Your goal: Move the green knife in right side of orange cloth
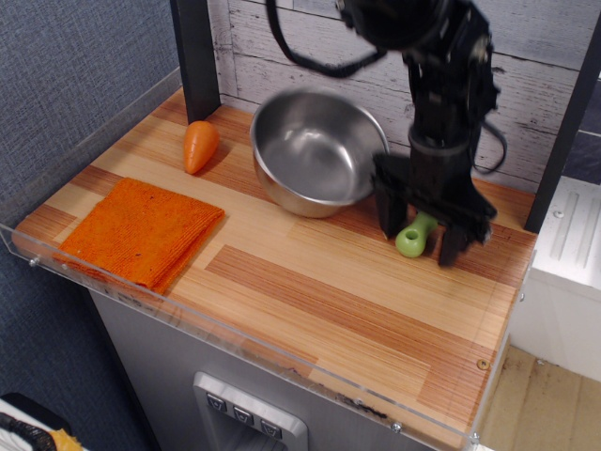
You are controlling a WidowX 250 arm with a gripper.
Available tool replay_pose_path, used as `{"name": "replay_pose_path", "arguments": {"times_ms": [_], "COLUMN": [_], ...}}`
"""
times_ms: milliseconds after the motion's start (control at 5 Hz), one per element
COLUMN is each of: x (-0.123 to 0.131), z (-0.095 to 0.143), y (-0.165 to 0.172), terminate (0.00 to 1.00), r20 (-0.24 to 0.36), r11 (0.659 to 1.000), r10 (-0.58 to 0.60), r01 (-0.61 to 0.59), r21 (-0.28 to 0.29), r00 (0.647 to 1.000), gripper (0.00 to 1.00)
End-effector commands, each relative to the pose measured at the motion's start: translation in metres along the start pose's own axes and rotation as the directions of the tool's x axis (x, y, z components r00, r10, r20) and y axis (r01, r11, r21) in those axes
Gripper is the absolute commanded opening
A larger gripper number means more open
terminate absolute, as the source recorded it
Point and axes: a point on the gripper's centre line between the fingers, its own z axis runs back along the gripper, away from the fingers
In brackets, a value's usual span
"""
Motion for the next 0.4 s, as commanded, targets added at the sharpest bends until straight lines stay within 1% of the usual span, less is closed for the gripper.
{"name": "replay_pose_path", "arguments": {"times_ms": [0, 200], "x": [-0.0001, 0.0012], "z": [0.0058, 0.0118], "y": [0.0023, 0.0033], "terminate": [0.00, 0.00], "r20": [0.018, 0.022], "r11": [1.000, 1.000], "r10": [0.004, -0.008], "r01": [-0.004, 0.008], "r21": [0.009, 0.026], "r00": [1.000, 1.000], "gripper": [0.00, 0.00]}}
